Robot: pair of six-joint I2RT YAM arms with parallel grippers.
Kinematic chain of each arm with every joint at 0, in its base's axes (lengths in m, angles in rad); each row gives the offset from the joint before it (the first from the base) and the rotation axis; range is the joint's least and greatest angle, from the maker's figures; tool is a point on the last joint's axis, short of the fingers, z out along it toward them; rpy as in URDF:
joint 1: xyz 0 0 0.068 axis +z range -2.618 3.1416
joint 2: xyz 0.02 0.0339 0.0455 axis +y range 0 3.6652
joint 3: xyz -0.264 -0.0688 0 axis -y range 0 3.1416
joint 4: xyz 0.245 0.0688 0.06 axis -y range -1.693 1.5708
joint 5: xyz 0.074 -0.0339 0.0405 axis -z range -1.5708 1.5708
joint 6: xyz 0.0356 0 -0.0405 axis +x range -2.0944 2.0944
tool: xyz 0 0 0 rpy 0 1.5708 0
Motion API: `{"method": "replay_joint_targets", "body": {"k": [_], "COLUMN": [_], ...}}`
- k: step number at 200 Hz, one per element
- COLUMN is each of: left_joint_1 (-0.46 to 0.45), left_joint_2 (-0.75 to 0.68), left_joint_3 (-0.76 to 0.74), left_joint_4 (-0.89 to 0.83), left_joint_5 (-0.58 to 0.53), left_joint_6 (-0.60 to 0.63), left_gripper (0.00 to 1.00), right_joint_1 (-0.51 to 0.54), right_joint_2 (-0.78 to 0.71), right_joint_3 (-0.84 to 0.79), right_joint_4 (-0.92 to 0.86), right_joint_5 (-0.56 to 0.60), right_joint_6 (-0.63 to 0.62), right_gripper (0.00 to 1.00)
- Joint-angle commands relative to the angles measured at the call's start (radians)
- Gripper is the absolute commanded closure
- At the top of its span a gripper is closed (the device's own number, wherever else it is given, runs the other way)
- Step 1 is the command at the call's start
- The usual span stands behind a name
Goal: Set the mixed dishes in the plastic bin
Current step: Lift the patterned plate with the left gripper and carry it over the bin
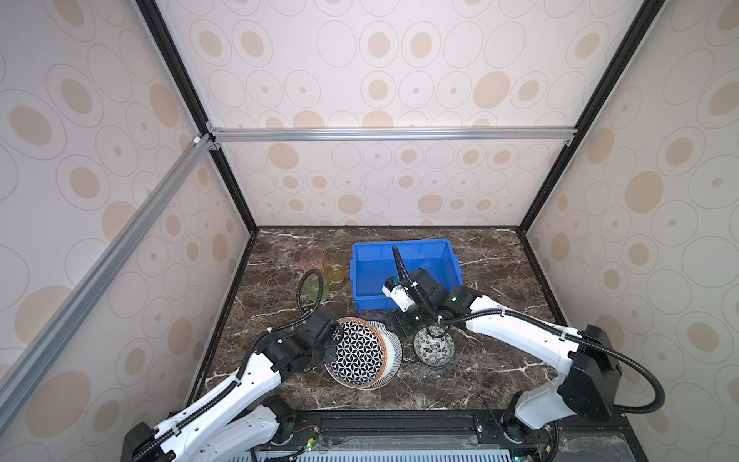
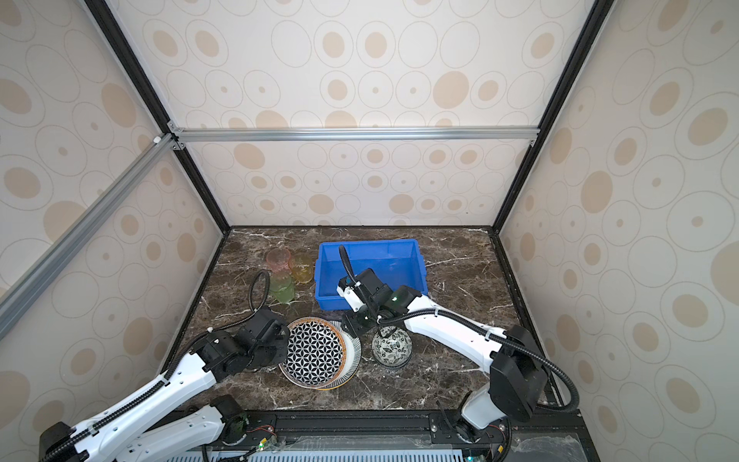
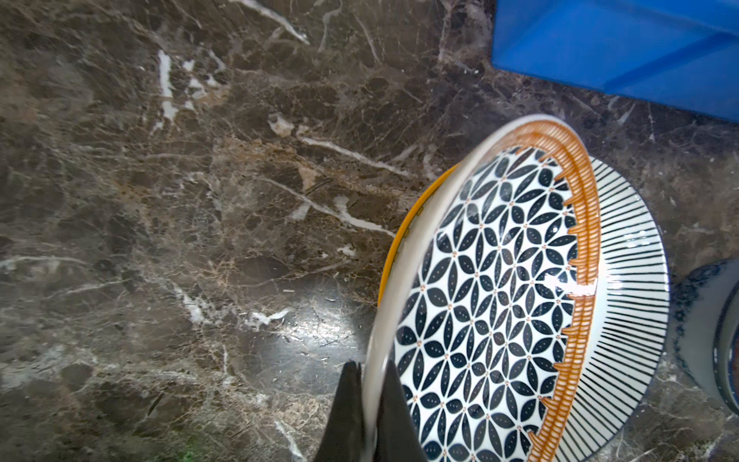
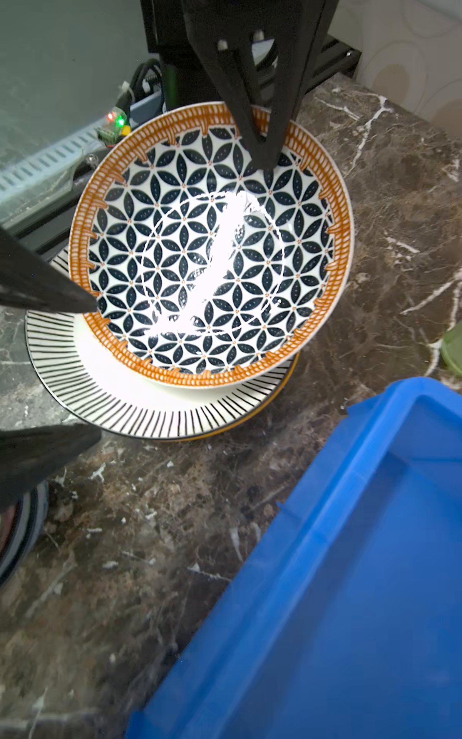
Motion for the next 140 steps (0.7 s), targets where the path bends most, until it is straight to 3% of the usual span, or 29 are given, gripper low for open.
{"method": "replay_joint_targets", "body": {"k": [1, 74, 140], "left_joint_1": [0.005, 0.005, 0.005], "left_joint_2": [-0.012, 0.053, 0.13], "left_joint_3": [0.096, 0.286, 0.456], "left_joint_4": [-0.082, -0.149, -0.142], "left_joint_5": [-0.067, -0.111, -0.143], "left_joint_6": [0.036, 0.111, 0.182], "left_gripper": [1.0, 1.0, 1.0], "right_joint_1": [0.002, 0.001, -0.05], "right_joint_2": [-0.046, -0.165, -0.182], "right_joint_3": [0.026, 0.009, 0.039], "right_joint_4": [-0.034, -0.02, -0.051], "right_joint_5": [0.083, 0.261, 0.399], "right_joint_6": [-0.021, -0.053, -0.048], "right_gripper": [0.44, 0.26, 0.22]}}
